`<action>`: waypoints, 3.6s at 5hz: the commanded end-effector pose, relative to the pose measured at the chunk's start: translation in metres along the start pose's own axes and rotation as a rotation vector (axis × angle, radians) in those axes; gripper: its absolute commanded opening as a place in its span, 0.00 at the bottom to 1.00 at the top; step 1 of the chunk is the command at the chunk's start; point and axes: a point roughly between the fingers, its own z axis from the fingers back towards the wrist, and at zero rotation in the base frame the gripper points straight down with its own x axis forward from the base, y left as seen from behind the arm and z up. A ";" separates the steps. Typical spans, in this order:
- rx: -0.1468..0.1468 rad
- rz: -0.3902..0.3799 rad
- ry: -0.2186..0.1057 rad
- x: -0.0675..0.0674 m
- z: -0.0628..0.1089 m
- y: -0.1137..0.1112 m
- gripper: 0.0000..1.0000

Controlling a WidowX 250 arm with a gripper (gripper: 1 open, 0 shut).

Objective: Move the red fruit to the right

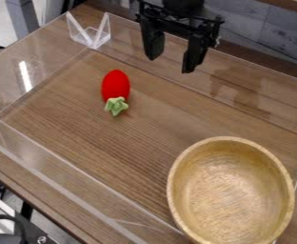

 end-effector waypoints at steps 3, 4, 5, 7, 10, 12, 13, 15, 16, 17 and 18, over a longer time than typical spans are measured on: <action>0.011 -0.013 -0.022 -0.017 -0.012 0.056 1.00; 0.002 -0.040 -0.077 -0.020 -0.013 0.074 1.00; -0.004 -0.042 -0.114 -0.017 -0.019 0.083 1.00; -0.019 -0.035 -0.156 -0.005 -0.036 0.090 1.00; -0.014 -0.006 -0.176 0.015 -0.052 0.101 1.00; -0.009 -0.008 -0.178 0.022 -0.057 0.107 1.00; -0.006 -0.011 -0.178 0.024 -0.058 0.109 1.00; -0.003 -0.016 -0.179 0.028 -0.061 0.112 1.00; -0.002 -0.016 -0.180 0.030 -0.062 0.114 1.00; -0.001 -0.014 -0.181 0.031 -0.064 0.116 1.00; -0.003 -0.013 -0.183 0.033 -0.065 0.116 1.00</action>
